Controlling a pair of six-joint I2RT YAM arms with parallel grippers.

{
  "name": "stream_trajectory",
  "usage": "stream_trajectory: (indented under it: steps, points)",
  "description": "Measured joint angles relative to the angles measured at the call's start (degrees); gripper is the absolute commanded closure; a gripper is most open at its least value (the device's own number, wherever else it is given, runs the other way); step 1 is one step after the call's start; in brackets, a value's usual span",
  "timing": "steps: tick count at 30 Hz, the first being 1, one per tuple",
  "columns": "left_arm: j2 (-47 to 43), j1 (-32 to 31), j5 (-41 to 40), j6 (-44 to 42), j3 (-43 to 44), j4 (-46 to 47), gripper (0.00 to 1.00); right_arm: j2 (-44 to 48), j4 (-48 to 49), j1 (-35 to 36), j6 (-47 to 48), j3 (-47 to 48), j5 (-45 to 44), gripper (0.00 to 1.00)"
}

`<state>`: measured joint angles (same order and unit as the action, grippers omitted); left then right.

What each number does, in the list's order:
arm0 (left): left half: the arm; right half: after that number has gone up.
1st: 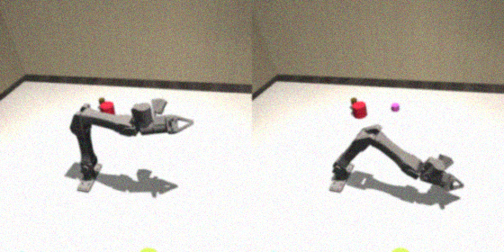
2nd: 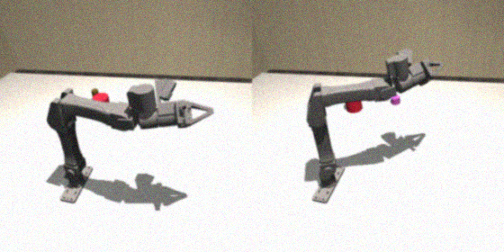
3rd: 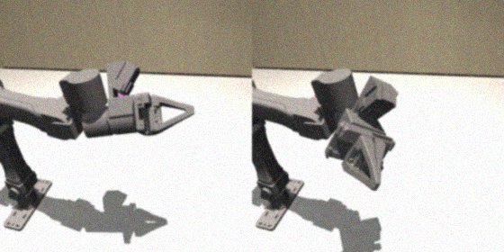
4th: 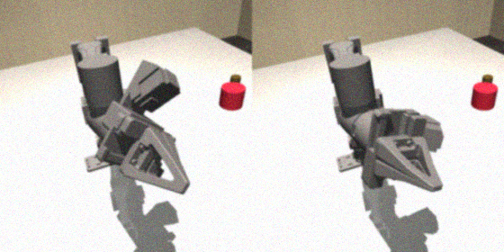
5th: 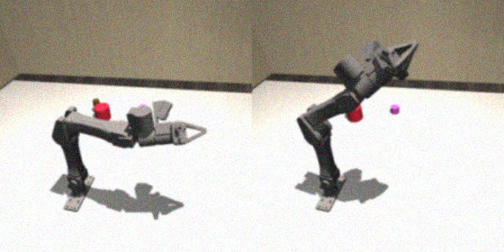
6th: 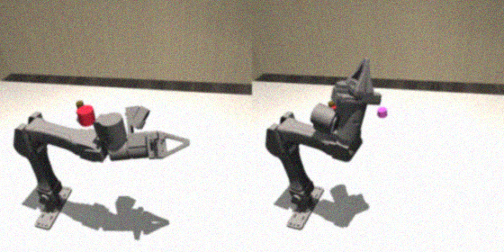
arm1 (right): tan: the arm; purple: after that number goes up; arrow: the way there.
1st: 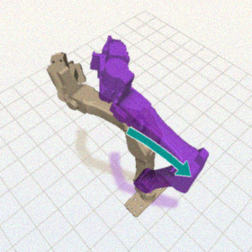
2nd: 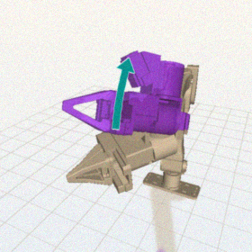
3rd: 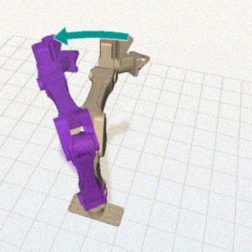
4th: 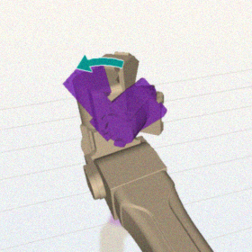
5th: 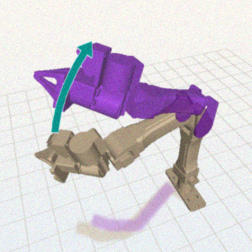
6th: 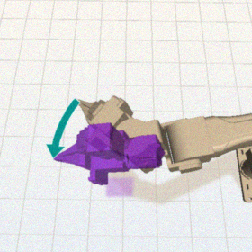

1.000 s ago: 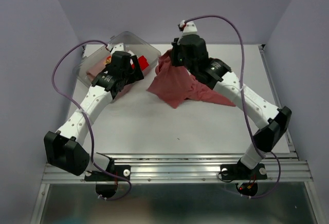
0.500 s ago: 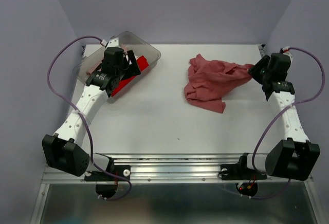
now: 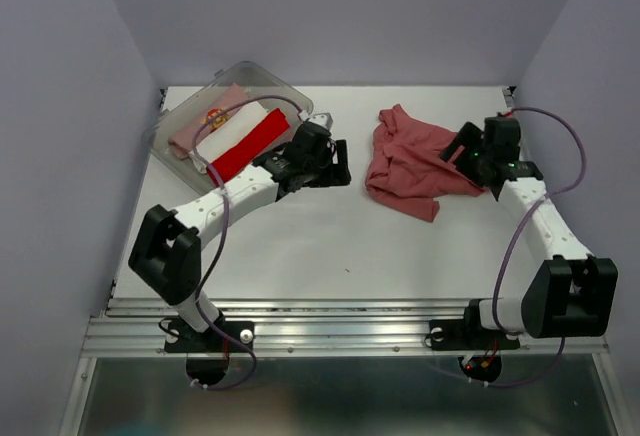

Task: Roll the t-shirts
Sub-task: Flatten out the T-shirt at the center of the board.

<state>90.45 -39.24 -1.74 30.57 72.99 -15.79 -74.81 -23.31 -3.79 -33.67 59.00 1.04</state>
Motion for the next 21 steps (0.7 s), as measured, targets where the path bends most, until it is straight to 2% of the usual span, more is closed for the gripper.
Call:
stream_trajectory:
  steps: [3,6,10,14,16,19,21]
  points:
    - [5.62,-1.33,3.87,1.86,0.0,3.21,0.19,-2.54,1.55,10.6,-0.42,0.09,0.74,0.21]
    - [10.71,-1.4,6.8,4.24,-0.02,7.02,0.19,-8.92,2.08,16.9,-0.46,1.33,0.79,0.22]
    - [14.36,-1.14,10.27,8.13,-1.03,12.63,0.19,-16.98,2.23,18.82,-0.17,3.82,0.72,0.23]
    - [16.9,-1.11,12.31,10.49,-0.96,17.11,0.19,-22.21,2.27,18.86,0.35,7.82,-1.6,0.31]
    - [18.45,-1.11,13.35,11.32,-0.96,18.71,0.19,-24.02,2.89,18.86,0.44,9.94,-3.15,0.41]
    - [20.41,-1.11,14.34,12.26,-0.96,20.22,0.19,-25.24,3.89,18.86,0.09,11.41,-4.81,0.71]
    - [21.51,-1.11,14.91,12.68,-0.96,20.81,0.19,-26.1,4.87,18.86,-0.15,11.98,-5.84,0.87]
